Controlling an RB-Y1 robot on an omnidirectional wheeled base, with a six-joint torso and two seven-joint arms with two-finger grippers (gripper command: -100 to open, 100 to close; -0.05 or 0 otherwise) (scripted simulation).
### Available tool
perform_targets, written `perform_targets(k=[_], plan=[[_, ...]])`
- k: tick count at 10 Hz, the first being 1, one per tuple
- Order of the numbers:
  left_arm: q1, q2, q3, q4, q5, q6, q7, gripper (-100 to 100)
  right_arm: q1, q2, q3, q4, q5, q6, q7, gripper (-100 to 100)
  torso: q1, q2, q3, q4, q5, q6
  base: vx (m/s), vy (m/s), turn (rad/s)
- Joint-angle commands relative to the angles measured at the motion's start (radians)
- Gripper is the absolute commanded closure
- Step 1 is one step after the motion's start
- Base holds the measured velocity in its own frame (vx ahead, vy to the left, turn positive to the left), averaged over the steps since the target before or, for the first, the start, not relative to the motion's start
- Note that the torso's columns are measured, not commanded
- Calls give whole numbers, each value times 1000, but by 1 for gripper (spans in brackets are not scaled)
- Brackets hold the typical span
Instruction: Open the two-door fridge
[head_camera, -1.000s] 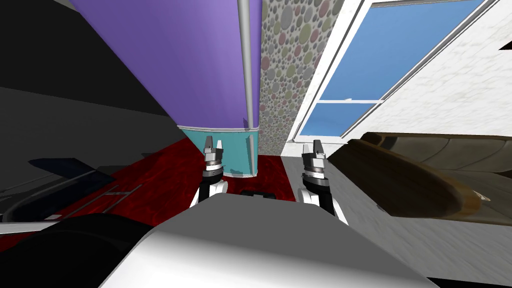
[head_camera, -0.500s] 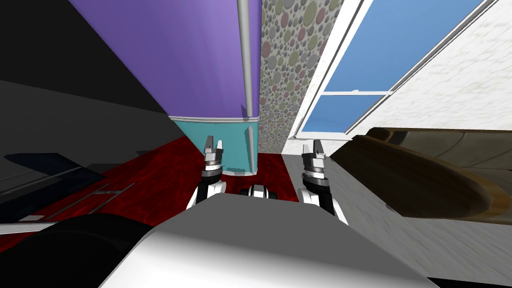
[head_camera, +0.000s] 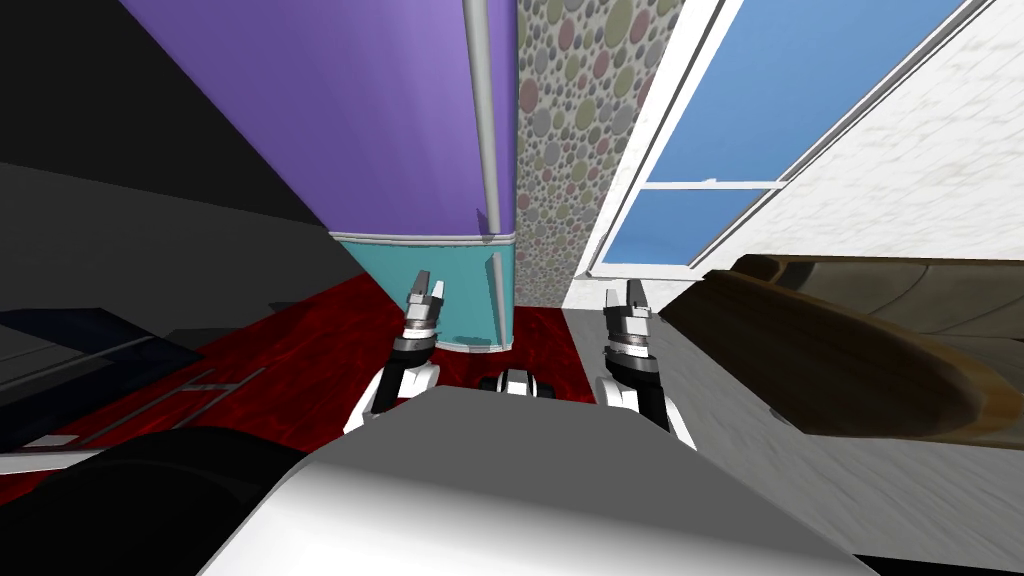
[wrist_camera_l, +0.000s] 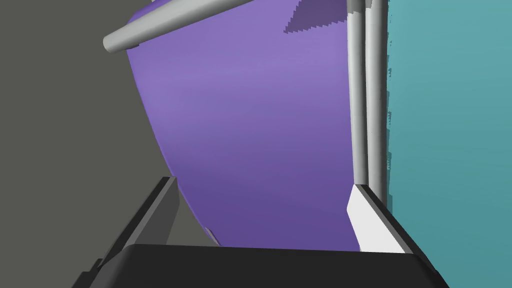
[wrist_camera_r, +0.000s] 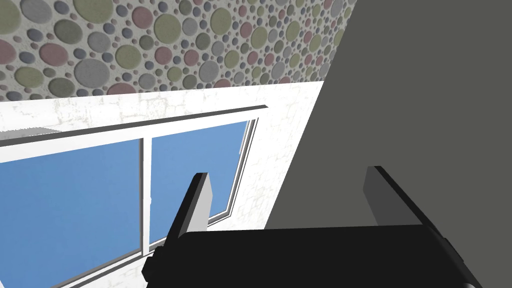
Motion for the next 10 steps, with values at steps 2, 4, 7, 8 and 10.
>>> perform_targets(k=[2,4,7,8,10], plan=[[5,97,60,-29,21,91,26,-100,0,0,0,0,0,0,0,0,0,0,0,0,0,0,41,-58,-11],[8,146,98,-47,35,143,42,-100,0,0,0,0,0,0,0,0,0,0,0,0,0,0,43,-54,-11],[11,196,138,-66,49,209,60,-100,0,0,0,0,0,0,0,0,1,1,1,0,0,0,31,-47,-8],[13,221,159,-76,57,235,69,-100,0,0,0,0,0,0,0,0,1,1,0,0,0,0,43,-52,-13],[16,273,203,-92,72,299,87,-100,0,0,0,0,0,0,0,0,0,-1,-1,0,0,0,56,-66,-13]])
